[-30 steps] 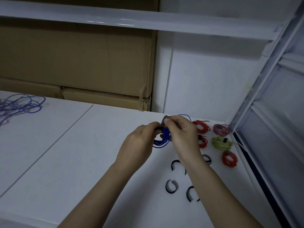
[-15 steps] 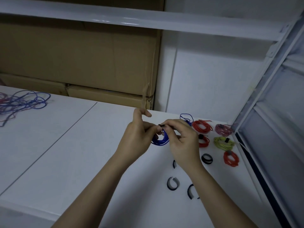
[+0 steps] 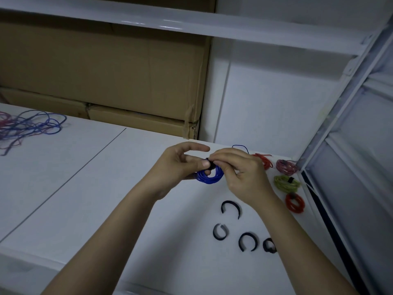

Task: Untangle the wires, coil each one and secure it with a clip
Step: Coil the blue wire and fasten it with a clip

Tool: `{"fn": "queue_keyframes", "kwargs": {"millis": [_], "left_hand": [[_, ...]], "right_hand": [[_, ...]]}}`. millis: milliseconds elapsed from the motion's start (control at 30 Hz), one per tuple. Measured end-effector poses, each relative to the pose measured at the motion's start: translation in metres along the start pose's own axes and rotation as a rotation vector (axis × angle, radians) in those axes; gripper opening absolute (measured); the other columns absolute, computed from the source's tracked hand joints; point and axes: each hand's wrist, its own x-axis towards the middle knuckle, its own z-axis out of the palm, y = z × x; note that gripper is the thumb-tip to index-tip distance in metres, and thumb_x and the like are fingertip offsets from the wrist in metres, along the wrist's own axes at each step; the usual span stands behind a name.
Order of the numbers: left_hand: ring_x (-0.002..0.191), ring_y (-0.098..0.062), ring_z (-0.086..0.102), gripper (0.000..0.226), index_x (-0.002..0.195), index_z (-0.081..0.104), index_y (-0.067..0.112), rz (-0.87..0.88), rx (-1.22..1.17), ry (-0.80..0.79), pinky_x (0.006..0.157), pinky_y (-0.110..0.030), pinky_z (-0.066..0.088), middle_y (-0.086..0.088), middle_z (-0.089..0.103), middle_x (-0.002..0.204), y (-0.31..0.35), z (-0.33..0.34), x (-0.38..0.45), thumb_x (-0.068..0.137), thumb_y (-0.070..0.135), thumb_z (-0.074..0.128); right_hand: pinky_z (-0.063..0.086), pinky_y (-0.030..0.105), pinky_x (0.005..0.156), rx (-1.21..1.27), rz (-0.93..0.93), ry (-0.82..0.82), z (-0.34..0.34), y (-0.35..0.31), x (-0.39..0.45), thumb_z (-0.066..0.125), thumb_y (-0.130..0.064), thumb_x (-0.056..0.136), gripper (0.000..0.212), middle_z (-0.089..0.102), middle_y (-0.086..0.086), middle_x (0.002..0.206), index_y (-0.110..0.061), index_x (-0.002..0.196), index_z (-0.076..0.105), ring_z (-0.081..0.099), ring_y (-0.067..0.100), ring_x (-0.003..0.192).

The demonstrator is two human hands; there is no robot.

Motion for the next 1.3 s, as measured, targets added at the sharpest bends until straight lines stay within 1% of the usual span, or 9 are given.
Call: {"fn": "queue_keyframes", "kwargs": {"millis": [100, 167, 267, 433, 633, 833, 967, 1100, 1300], "left_hand": [[0.077, -0.011, 0.070, 0.030, 0.111, 0.066, 0.014, 0.048, 0.201, 0.000, 0.073, -0.019, 0.056, -0.008, 0.075, 0.085, -0.006, 0.002, 0.002, 0.084, 0.001, 0.069], [0.078, -0.007, 0.069, 0.030, 0.115, 0.066, 0.014, 0.161, 0.523, 0.042, 0.074, -0.016, 0.054, -0.001, 0.075, 0.089, -0.011, 0.004, 0.007, 0.086, 0.004, 0.066], [0.078, -0.018, 0.063, 0.019, 0.105, 0.069, 0.014, 0.315, 0.926, 0.039, 0.074, -0.035, 0.053, -0.003, 0.071, 0.089, -0.022, 0.012, 0.018, 0.091, 0.010, 0.056], [0.075, -0.029, 0.058, 0.024, 0.102, 0.059, 0.006, 0.313, 1.314, 0.015, 0.067, -0.036, 0.044, -0.011, 0.065, 0.091, -0.039, 0.027, 0.040, 0.100, 0.022, 0.042], [0.071, -0.030, 0.055, 0.022, 0.095, 0.056, 0.003, 0.241, 1.257, -0.041, 0.059, -0.030, 0.034, -0.012, 0.065, 0.088, -0.059, 0.044, 0.063, 0.097, 0.021, 0.044], [0.081, -0.021, 0.055, 0.023, 0.105, 0.060, 0.010, 0.042, 1.211, -0.035, 0.066, -0.028, 0.038, -0.006, 0.064, 0.100, -0.087, 0.048, 0.108, 0.098, 0.026, 0.045], [0.086, -0.024, 0.055, 0.025, 0.104, 0.065, 0.008, 0.003, 1.225, -0.100, 0.066, -0.030, 0.038, -0.010, 0.057, 0.105, -0.108, 0.056, 0.141, 0.097, 0.025, 0.049], [0.085, -0.023, 0.056, 0.025, 0.100, 0.070, 0.008, -0.064, 1.212, -0.193, 0.065, -0.029, 0.038, -0.011, 0.063, 0.103, -0.122, 0.066, 0.167, 0.094, 0.028, 0.055], [0.118, -0.024, 0.052, 0.049, 0.132, 0.052, 0.015, -0.136, 1.237, -0.166, 0.092, -0.034, 0.044, -0.006, 0.055, 0.131, -0.123, 0.077, 0.182, 0.090, 0.037, 0.063]], "right_hand": [[0.050, 0.016, 0.083, 0.057, 0.132, 0.016, 0.004, 0.003, -0.005, 0.062, 0.000, 0.084, 0.016, 0.069, -0.007, 0.091, -0.006, 0.092, 0.075, 0.064, 0.003, 0.089], [0.049, 0.013, 0.079, 0.132, 0.309, 0.038, 0.008, 0.002, -0.007, 0.065, -0.001, 0.085, 0.015, 0.067, -0.014, 0.089, -0.010, 0.093, 0.075, 0.063, -0.001, 0.088], [0.046, 0.007, 0.073, 0.201, 0.536, 0.049, 0.014, 0.001, -0.008, 0.066, -0.001, 0.086, 0.021, 0.066, -0.018, 0.087, -0.020, 0.091, 0.072, 0.062, -0.005, 0.085], [0.048, 0.009, 0.070, 0.275, 0.697, 0.126, 0.011, 0.011, -0.008, 0.070, -0.003, 0.083, 0.033, 0.066, -0.008, 0.086, -0.030, 0.083, 0.051, 0.064, 0.002, 0.084], [0.054, 0.027, 0.080, 0.334, 0.813, 0.121, -0.001, 0.046, -0.029, 0.068, -0.007, 0.085, 0.018, 0.067, -0.005, 0.085, -0.022, 0.083, 0.060, 0.066, 0.012, 0.085], [0.052, 0.030, 0.080, 0.173, 0.938, 0.156, -0.032, 0.083, -0.059, 0.063, -0.006, 0.089, 0.022, 0.066, -0.004, 0.084, -0.025, 0.079, 0.059, 0.065, 0.020, 0.085], [0.046, 0.020, 0.074, 0.102, 0.973, 0.147, -0.044, 0.100, -0.064, 0.065, -0.005, 0.088, 0.024, 0.065, -0.007, 0.083, -0.025, 0.076, 0.059, 0.062, 0.007, 0.080], [0.047, 0.022, 0.076, 0.032, 0.989, 0.119, -0.047, 0.116, -0.069, 0.067, -0.009, 0.088, 0.017, 0.065, -0.007, 0.086, -0.023, 0.080, 0.059, 0.062, 0.011, 0.086], [0.047, 0.023, 0.071, 0.038, 1.021, 0.099, -0.054, 0.126, -0.074, 0.067, -0.011, 0.088, 0.010, 0.065, -0.006, 0.084, -0.018, 0.084, 0.060, 0.060, 0.012, 0.078]]}}
